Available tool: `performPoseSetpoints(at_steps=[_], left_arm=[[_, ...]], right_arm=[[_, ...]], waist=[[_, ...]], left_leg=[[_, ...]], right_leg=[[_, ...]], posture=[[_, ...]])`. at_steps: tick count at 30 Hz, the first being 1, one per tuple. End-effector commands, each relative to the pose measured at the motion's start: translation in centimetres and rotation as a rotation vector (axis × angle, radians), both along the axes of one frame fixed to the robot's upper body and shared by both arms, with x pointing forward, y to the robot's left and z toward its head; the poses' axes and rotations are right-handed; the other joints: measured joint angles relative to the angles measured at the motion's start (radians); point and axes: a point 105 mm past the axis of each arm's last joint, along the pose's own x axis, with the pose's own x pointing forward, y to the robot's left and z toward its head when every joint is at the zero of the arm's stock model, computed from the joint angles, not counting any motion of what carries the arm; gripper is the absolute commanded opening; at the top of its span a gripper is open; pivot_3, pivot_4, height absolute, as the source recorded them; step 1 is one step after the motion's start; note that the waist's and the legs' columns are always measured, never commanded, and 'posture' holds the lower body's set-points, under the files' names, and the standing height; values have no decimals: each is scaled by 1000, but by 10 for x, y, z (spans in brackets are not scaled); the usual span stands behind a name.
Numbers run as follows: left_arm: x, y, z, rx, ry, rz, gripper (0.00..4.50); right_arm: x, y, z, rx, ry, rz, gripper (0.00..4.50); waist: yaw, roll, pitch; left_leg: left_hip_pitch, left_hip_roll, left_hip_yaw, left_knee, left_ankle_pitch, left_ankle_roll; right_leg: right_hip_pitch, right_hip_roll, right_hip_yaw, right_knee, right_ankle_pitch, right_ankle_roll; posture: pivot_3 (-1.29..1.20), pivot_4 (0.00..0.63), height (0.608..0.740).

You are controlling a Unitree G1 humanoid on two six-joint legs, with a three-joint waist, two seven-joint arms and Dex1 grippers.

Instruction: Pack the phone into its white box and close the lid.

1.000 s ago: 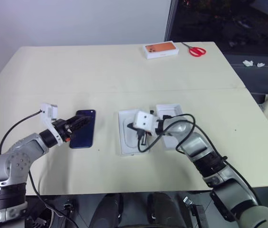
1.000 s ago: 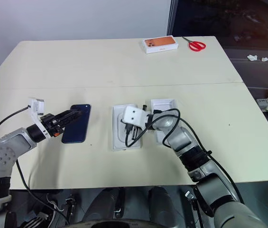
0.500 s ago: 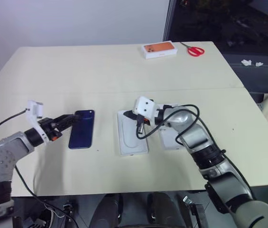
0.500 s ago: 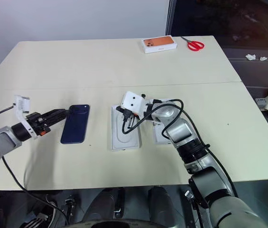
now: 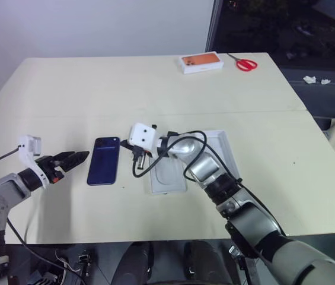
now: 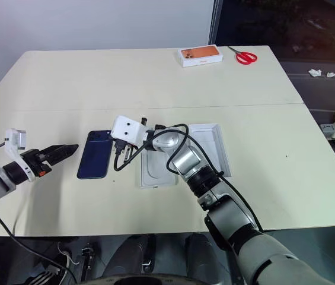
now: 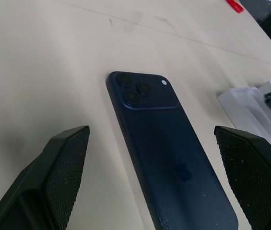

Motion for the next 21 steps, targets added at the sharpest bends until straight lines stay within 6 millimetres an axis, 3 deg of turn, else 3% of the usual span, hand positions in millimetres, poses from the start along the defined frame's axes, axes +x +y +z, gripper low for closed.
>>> performPoseSetpoints(at_steps=[1, 9, 21], left_arm=[[-1, 3, 13, -10, -51, -4, 4464], [2, 1, 9, -44, -46, -14, 4464], [5, -8, 13, -52, -78, -48, 4464]], right_arm=[[-4, 8, 13, 27, -51, 29, 0], [-7, 6, 10, 16, -48, 40, 0], [-1, -21, 7, 10, -34, -2, 0]], waist=[[-1, 0, 0], [-7, 0, 0], [-20, 0, 0]], left_leg=[[0, 0, 0, 0, 0, 0], [0, 0, 0, 0, 0, 0], [0, 0, 0, 0, 0, 1]], right_leg=[[0, 0, 0, 0, 0, 0], [0, 0, 0, 1, 0, 0], [1, 0, 0, 2, 0, 0]], posture=[[0, 150, 740], [0, 150, 740], [0, 150, 740]])
